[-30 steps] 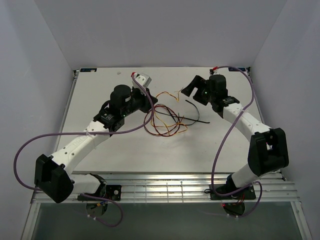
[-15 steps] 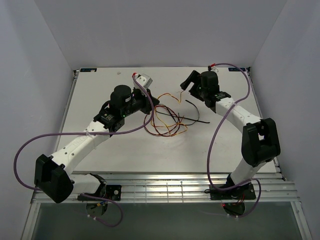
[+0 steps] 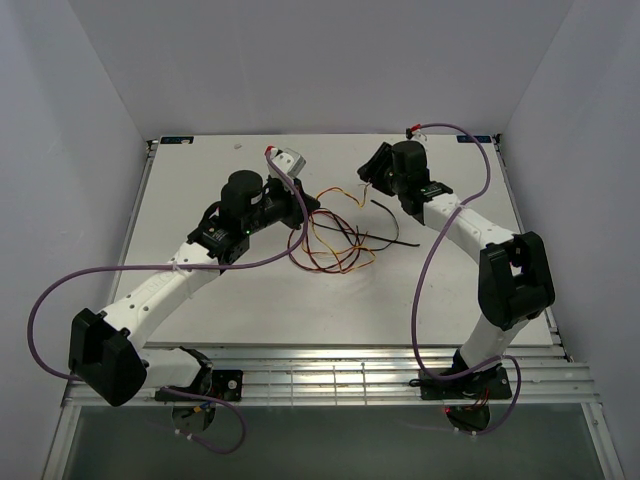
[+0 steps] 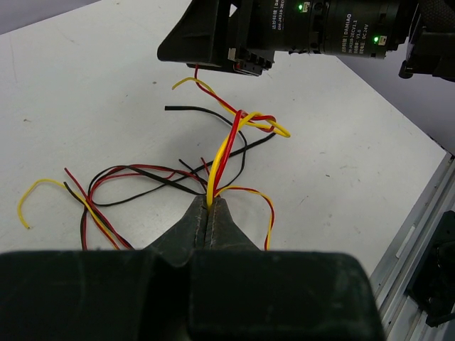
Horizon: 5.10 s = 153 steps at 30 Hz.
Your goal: Untangle the cables
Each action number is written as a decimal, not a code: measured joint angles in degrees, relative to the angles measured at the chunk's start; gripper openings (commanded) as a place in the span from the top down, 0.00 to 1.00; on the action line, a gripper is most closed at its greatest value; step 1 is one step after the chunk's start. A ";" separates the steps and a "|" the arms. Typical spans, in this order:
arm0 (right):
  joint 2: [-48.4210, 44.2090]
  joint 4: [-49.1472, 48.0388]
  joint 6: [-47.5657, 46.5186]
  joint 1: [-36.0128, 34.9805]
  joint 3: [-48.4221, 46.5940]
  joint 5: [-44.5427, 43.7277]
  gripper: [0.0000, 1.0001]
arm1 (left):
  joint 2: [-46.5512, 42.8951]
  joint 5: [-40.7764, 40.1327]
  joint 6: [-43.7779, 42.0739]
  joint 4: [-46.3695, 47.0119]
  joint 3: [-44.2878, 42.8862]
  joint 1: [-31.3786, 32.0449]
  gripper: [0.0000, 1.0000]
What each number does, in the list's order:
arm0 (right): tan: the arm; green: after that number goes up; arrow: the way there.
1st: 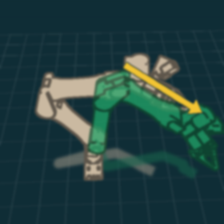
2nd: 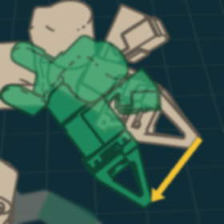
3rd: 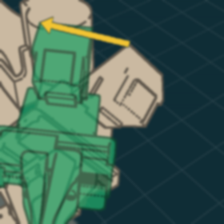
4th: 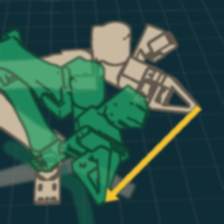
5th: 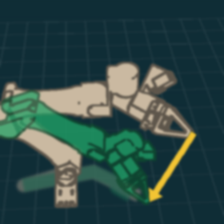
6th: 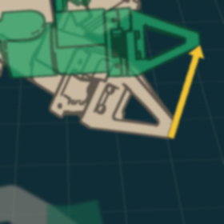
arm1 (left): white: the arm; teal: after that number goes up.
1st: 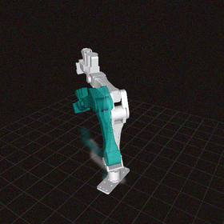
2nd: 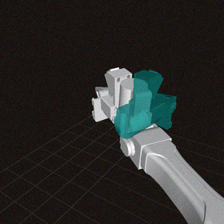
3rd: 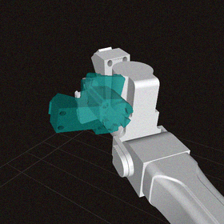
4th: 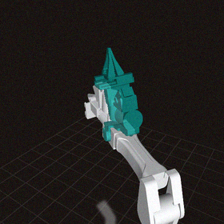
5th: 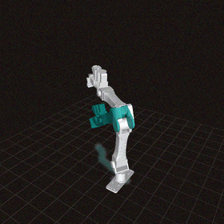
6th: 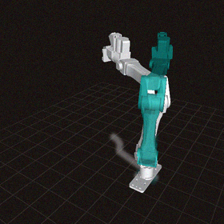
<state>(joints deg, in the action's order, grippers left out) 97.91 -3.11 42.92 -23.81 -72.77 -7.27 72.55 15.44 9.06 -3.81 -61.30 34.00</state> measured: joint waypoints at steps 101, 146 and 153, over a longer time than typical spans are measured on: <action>-22.43 -18.80 -17.29 -1.90 8.20 29.07 0.92 | 13.77 9.07 19.69 26.12 -8.33 1.60 1.00; -24.13 -6.45 -50.16 10.40 14.05 -22.62 0.92 | 3.91 -27.28 3.72 1.66 -25.75 -14.95 1.00; -24.72 -6.45 -53.37 12.83 11.72 -23.12 0.92 | 8.39 -26.77 0.81 1.46 -37.77 -15.89 1.00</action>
<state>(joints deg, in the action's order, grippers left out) 73.19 -9.56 -10.46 -10.98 -61.06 -30.39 80.95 -11.33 9.87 -2.35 -99.07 18.11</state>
